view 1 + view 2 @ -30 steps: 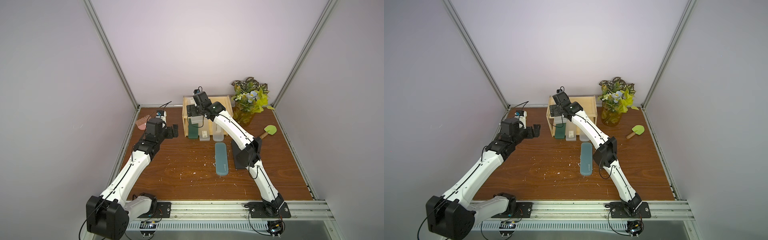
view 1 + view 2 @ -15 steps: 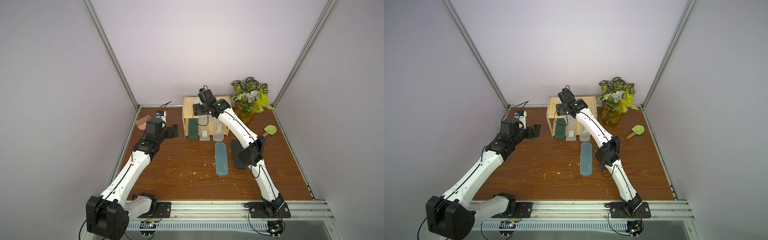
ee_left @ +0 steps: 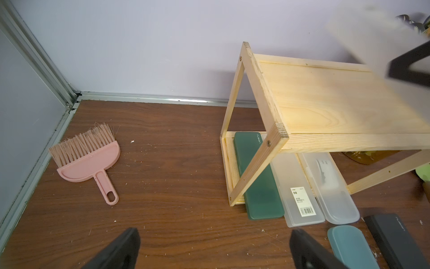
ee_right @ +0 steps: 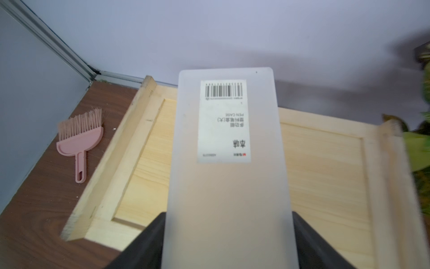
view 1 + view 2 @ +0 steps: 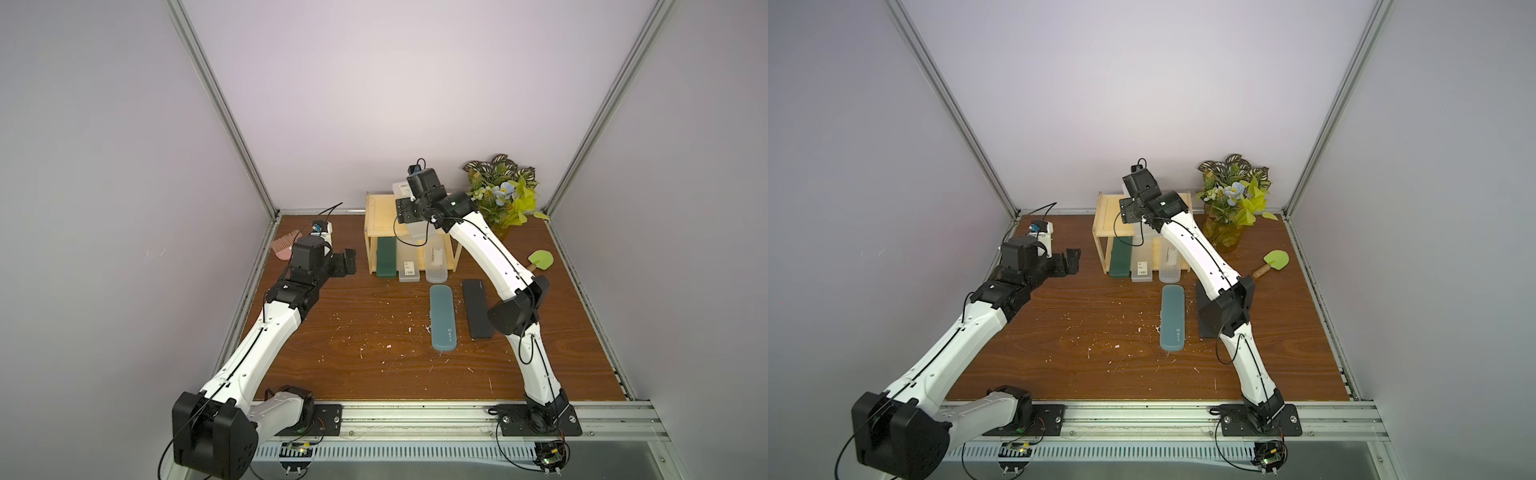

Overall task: Remove the pencil cases from the shelf
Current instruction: Pick up the pencil case from the shelf, then place the pencil case at the center of the board, then adjust the pencil case at the center of the board.

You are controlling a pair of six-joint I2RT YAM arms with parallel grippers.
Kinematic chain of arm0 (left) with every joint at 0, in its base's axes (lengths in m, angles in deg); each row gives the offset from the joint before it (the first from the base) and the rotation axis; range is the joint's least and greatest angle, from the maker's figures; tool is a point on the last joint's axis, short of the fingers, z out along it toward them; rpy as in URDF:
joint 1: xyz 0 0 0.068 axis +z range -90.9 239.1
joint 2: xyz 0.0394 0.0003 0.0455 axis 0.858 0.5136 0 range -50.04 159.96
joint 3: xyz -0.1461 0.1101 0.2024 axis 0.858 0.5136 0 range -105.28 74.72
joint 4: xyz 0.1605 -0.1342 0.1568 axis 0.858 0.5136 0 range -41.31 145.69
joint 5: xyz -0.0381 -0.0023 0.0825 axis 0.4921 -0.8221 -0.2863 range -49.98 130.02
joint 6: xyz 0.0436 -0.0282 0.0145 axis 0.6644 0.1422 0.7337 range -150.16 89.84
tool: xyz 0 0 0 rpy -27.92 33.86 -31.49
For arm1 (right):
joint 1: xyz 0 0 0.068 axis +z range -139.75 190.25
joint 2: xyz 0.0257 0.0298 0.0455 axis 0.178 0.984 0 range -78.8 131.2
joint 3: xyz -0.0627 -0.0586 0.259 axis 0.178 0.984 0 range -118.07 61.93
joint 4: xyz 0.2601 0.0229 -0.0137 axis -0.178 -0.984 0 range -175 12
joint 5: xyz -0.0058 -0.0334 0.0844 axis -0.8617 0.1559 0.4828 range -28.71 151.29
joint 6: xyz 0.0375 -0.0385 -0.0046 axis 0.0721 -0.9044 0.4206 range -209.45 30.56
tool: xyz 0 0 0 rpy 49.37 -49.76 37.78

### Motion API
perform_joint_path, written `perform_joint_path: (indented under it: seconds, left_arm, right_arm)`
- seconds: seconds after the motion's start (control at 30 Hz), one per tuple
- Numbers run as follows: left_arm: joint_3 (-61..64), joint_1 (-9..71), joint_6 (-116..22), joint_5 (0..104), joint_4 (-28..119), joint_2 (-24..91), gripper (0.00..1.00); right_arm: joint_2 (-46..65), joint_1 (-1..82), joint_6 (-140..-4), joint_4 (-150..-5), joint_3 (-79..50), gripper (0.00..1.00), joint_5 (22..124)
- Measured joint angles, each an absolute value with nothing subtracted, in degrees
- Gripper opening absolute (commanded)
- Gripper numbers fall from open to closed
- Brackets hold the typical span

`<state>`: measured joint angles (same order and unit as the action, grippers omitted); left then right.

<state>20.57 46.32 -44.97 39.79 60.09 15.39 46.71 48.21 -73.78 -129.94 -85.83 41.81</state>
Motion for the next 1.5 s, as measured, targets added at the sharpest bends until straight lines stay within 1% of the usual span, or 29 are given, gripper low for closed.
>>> perform_joint_path:
  seconds: [0.07,0.17,0.27,0.33,0.4,0.5,0.6,0.8,1.07,1.13,1.23,1.37,1.5]
  left_arm:
    - [20.6,46.3,-45.0,39.8,60.1,15.5,1.0]
    - [20.6,46.3,-45.2,40.1,60.0,15.9,1.0]
    - [20.6,46.3,-45.5,40.6,59.6,16.5,1.0]
    - [20.6,46.3,-45.9,41.2,58.9,16.9,1.0]
    - [20.6,46.3,-46.3,41.8,58.5,17.3,1.0]
    - [20.6,46.3,-46.7,42.6,57.3,18.2,1.0]
    - [20.6,45.8,-47.1,42.9,56.2,19.4,1.0]
    - [20.6,44.2,-47.4,42.9,55.7,21.5,1.0]
    - [20.6,43.9,-47.4,42.8,54.9,22.0,1.0]
    - [20.6,43.9,-47.4,42.8,54.8,22.4,1.0]
    - [20.6,43.9,-47.4,42.8,54.7,23.1,1.0]
    - [20.6,43.9,-47.4,42.8,54.4,23.9,1.0]
    - [20.6,43.9,-47.4,42.8,53.9,24.7,1.0]
  right_arm:
    - [40.5,47.6,-74.3,-129.7,-81.3,0.8,40.5]
    - [29.5,46.6,-74.5,-128.2,-70.6,0.81,37.9]
    - [15.9,44.9,-74.5,-123.3,-52.2,0.8,36.0]
    - [6.0,43.0,-73.9,-119.5,-37.3,0.79,36.0]
    - [-1.0,40.9,-73.3,-118.2,-26.2,0.79,36.1]
    - [-9.5,37.4,-71.8,-116.9,-11.5,0.79,36.1]
    - [-14.4,35.0,-70.3,-116.3,-0.8,0.8,36.8]
    - [-18.5,29.1,-69.4,-113.3,12.7,0.8,41.0]
    - [-17.9,22.5,-69.8,-107.2,18.3,0.81,45.7]
    - [-16.9,21.5,-69.9,-106.2,18.6,0.84,47.0]
    - [-15.1,20.6,-69.9,-104.8,18.6,0.98,47.8]
    - [-12.0,20.0,-69.5,-103.9,18.8,0.99,48.2]
    - [-9.1,19.7,-68.5,-101.8,21.8,0.99,48.6]
